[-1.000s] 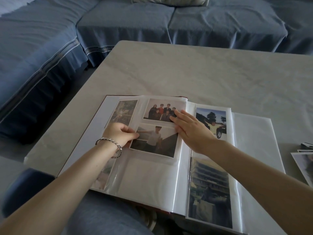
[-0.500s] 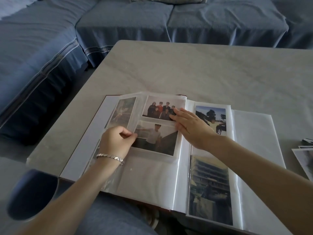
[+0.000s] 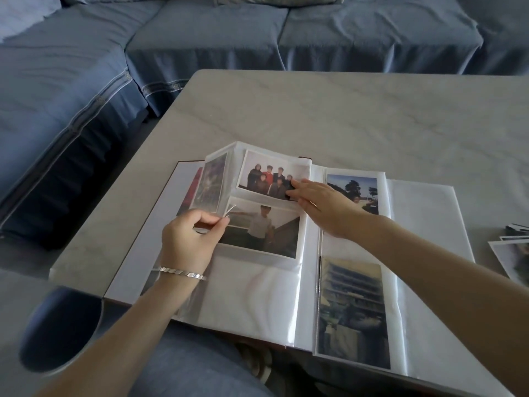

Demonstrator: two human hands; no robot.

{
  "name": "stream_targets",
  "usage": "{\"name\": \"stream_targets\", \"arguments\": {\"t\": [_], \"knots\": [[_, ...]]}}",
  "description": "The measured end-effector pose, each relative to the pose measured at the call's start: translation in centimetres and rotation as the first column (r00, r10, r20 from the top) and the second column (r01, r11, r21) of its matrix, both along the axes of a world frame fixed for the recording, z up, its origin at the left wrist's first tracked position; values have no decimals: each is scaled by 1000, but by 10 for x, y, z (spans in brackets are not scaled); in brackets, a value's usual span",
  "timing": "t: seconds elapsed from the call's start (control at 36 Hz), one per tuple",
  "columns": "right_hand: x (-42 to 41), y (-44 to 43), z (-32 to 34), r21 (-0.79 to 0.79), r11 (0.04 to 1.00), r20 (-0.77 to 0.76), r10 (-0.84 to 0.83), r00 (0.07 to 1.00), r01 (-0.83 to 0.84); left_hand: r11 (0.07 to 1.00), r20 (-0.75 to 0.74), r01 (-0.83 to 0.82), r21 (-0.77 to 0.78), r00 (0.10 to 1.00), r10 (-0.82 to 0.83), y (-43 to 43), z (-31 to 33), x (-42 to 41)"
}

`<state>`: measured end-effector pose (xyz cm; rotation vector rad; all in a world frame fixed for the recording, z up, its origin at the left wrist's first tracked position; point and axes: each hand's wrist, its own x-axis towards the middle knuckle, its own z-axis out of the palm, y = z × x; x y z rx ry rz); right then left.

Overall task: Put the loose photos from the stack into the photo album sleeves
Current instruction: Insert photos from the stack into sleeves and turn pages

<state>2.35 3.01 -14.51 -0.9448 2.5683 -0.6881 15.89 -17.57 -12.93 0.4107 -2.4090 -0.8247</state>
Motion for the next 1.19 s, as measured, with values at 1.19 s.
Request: {"name": "stream_targets", "arguments": {"t": [1.19], "knots": [[3,4,-5,-27,1000,-47,11,999,-13,1000,322,-14,2,947,12,0,0,-12]]}}
